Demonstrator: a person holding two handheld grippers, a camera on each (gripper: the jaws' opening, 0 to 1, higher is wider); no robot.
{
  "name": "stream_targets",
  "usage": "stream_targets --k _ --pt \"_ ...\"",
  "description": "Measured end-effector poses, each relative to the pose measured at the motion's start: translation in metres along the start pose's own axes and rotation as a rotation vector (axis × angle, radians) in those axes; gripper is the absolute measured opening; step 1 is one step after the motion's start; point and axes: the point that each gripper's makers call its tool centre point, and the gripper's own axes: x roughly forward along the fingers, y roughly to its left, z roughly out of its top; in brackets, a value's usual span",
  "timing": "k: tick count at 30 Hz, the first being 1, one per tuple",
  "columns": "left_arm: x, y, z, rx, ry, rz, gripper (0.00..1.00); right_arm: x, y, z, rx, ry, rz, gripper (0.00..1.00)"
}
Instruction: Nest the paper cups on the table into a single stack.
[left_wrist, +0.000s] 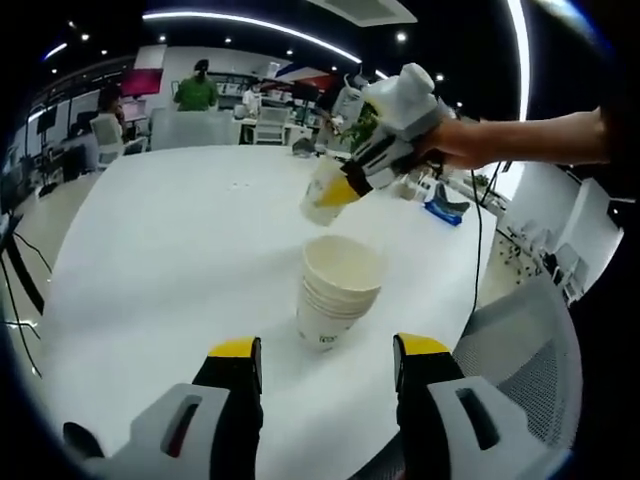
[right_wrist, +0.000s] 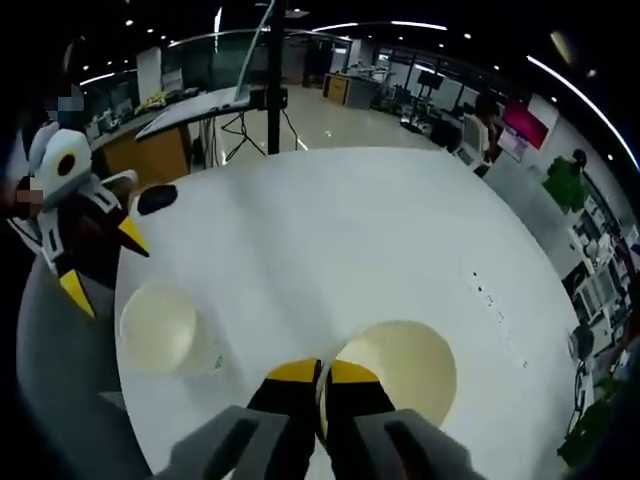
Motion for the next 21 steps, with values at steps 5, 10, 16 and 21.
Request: stream_targets --k 5,10,16,21 --pt "0.001 0.000 0.001 0.003 -0.004 -0.002 0.51 -0.010 0.006 0.009 -0.010 -0.021 0.004 0.00" --pt "0.002 0.001 0.001 0.005 -0.007 -0.004 0.51 -0.023 0.020 0.019 -0.020 -0.042 0.012 0.00" --pt "0.002 0.000 0.002 0.003 -0.010 -0.002 0.51 -0.032 0.029 0.026 -0.040 -0.062 0.017 0.00" --pt "0.000 -0.002 0.001 -0.001 -0.013 -0.001 0.51 -0.040 0.042 0.030 -0.048 -0.075 0.031 0.00"
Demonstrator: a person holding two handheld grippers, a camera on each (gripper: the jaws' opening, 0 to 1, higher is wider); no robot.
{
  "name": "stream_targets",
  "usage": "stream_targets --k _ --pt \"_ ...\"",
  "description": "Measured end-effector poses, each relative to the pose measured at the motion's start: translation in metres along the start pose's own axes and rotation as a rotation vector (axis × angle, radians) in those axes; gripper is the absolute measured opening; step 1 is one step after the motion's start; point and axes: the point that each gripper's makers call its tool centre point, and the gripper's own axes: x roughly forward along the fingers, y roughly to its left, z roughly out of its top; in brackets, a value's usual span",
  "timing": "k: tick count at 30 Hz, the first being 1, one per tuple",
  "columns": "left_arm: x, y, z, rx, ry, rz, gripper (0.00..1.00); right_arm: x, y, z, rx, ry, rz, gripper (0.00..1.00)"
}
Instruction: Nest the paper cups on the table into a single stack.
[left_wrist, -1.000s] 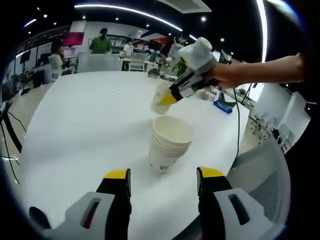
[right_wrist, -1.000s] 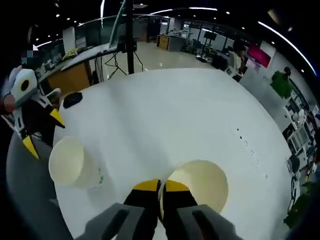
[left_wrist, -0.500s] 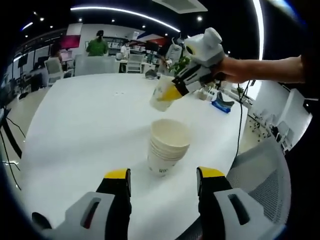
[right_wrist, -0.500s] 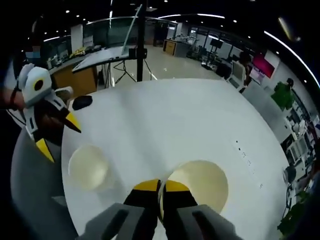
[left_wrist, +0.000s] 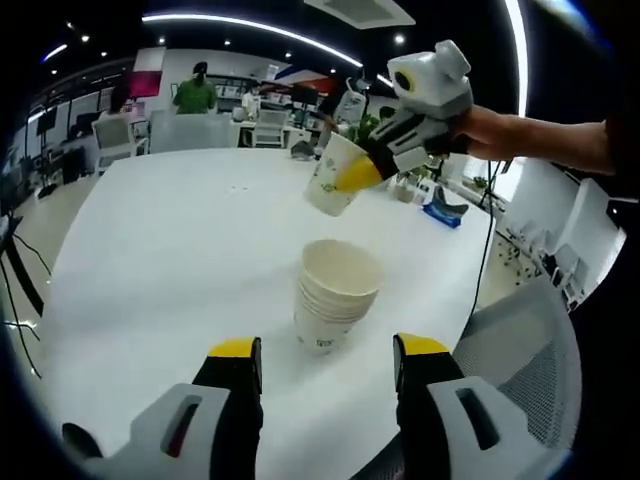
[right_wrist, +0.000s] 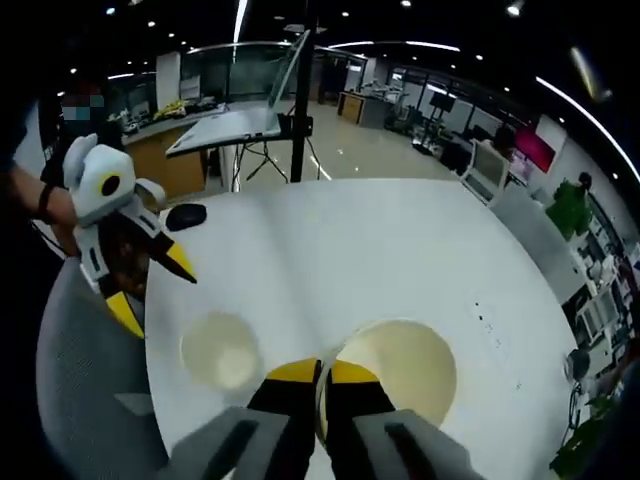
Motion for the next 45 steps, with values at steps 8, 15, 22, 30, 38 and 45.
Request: stream_targets --k 8,15,22,30,38,45 --pt "-0.001 0.002 0.000 -0.004 -0.004 0.005 0.51 -0.018 0.020 0.012 -0.068 -0.018 0.032 0.00" --pt "0.000 0.000 -0.001 -0.005 -0.004 0.002 0.51 -0.026 0.046 0.015 -0.122 -0.015 0.082 0.00" --pt "0.001 -0.001 -0.002 -0.006 -0.004 0.002 0.51 -0.025 0.068 0.020 -0.151 -0.021 0.123 0.00" --pt "-0.002 -0.003 -0.005 -0.013 -0.004 0.005 0.51 -0.015 0.086 0.021 -0.193 -0.008 0.160 0.00" --pt "-0.004 0.001 -0.008 -0.016 -0.002 0.010 0.51 -0.002 0.096 0.022 -0.201 0.004 0.186 0.00" --pt "-0.007 0.003 -0.008 -0.021 -0.004 0.016 0.51 0.012 0.102 0.014 -0.214 0.037 0.207 0.00"
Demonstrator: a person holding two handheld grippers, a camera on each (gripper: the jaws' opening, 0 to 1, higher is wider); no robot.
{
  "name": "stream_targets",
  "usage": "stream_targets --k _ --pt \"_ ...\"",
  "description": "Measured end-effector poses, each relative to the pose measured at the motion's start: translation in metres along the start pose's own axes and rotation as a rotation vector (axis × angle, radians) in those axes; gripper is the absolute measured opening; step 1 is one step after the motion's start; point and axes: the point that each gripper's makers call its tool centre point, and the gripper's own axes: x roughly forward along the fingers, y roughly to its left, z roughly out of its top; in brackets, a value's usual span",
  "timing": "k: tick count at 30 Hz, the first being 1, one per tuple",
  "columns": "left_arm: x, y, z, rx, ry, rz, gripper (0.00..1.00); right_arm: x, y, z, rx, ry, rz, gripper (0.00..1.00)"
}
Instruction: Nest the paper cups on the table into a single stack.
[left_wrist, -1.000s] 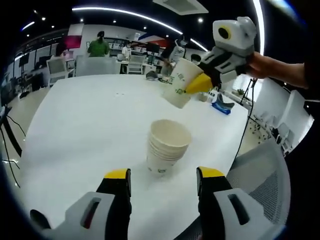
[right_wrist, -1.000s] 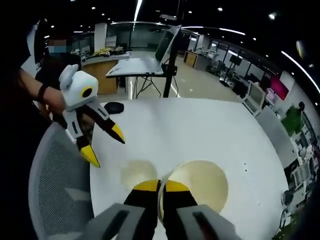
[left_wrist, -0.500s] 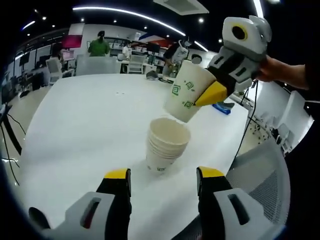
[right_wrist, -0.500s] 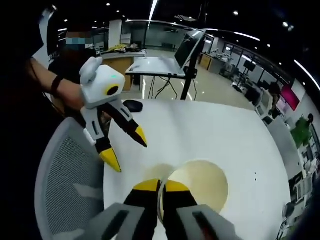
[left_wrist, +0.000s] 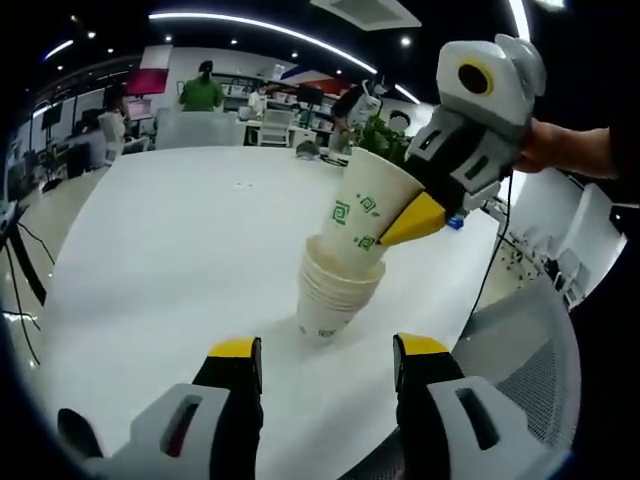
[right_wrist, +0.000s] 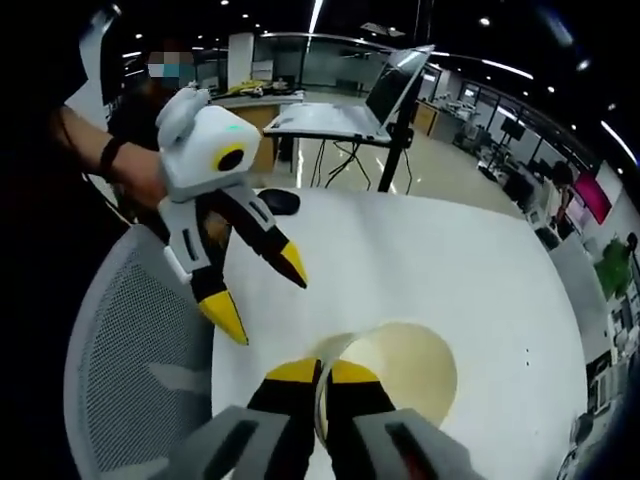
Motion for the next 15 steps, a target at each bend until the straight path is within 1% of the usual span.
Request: stream_targets --k 6,15 --pt "-0.0002 0.0037 -0.0010 -0.004 0.000 0.003 0.51 0.0034 0.0040 0.0021 -0.007 0.003 0.008 0.00" --pt "0.0002 0.0034 -0.0036 -0.005 0.003 0.001 0.51 0.0084 0.0032 -0.0019 -0.012 0.019 0.023 0.00"
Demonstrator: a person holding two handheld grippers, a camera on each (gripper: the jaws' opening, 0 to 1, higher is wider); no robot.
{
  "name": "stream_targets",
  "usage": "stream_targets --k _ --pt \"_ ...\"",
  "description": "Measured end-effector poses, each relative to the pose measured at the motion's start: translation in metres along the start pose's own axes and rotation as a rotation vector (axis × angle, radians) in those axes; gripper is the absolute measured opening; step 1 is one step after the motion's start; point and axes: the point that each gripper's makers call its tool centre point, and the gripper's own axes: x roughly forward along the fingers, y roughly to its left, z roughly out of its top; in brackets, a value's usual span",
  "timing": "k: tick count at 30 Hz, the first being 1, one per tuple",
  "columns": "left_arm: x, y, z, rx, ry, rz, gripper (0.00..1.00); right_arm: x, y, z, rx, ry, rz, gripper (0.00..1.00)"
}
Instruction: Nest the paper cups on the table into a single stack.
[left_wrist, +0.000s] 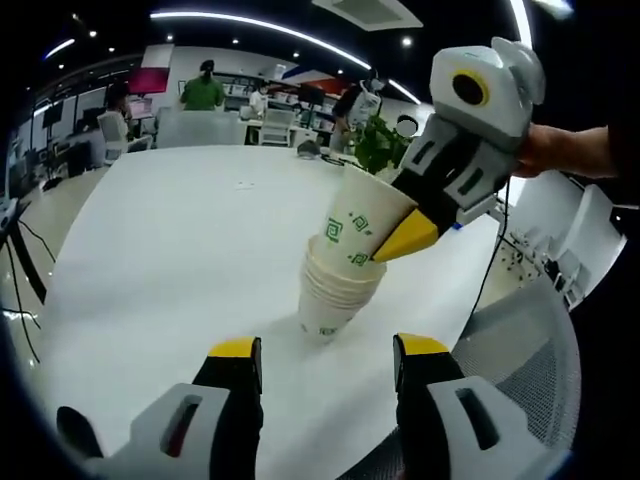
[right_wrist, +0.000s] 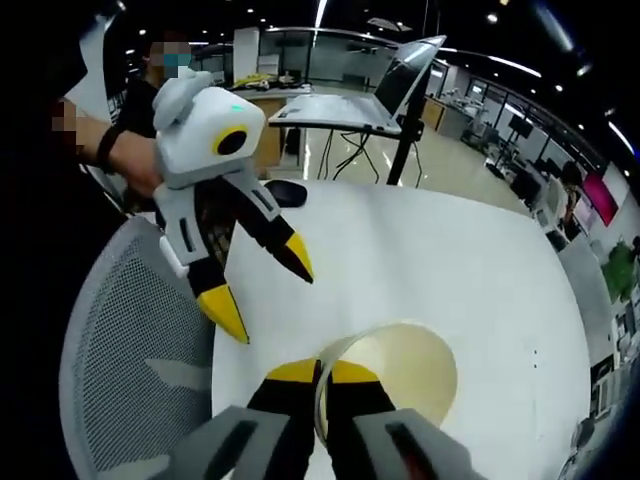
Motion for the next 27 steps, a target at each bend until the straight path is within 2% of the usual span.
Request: stream_targets --k 18,27 --pt "0.000 -0.001 0.002 0.004 0.006 -0.001 0.51 0.009 0.001 -0.010 -0.001 0.028 0.013 0.00" --pt "0.006 -0.002 0.004 0.027 0.018 -0.016 0.51 -0.001 0.000 -0.017 0.029 -0.012 -0.011 0.06"
